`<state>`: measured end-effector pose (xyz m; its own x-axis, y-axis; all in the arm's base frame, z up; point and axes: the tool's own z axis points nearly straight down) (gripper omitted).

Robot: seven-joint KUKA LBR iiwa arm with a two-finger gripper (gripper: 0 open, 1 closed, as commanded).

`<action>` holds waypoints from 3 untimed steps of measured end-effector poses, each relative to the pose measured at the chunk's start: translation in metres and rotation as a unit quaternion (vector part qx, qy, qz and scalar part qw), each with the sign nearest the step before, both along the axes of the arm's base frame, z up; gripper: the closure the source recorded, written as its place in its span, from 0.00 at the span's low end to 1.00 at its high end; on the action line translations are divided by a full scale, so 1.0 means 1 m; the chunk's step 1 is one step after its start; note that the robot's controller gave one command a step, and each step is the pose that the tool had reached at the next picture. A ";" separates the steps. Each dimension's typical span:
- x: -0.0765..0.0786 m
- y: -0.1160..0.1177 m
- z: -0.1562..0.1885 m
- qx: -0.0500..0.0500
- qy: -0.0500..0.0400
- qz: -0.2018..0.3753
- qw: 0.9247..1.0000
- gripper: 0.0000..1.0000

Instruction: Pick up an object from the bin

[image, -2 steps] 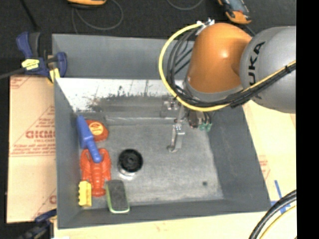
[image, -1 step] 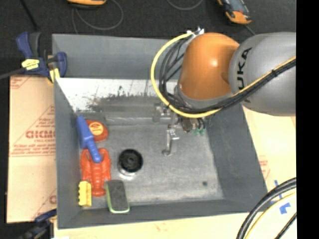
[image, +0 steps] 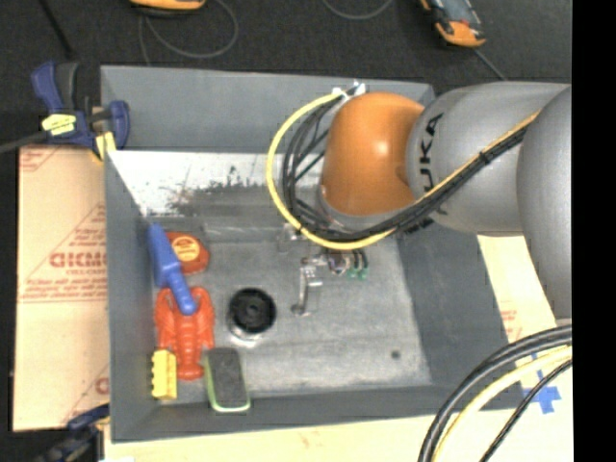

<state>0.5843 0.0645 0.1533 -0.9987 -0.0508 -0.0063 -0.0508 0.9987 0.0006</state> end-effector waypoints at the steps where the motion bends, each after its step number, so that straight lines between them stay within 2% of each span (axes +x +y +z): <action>1: -0.009 0.010 -0.024 0.000 0.004 -0.064 0.998 0.00; 2: -0.011 0.012 -0.026 0.000 0.002 -0.056 0.998 0.00; 3: -0.012 0.031 -0.024 -0.001 0.008 0.008 1.000 0.00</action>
Offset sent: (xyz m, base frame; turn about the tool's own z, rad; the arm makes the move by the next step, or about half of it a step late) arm -0.0265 0.0555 -0.0751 -0.0247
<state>0.5719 0.0952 0.1292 -0.9977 -0.0666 0.0104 -0.0666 0.9978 -0.0009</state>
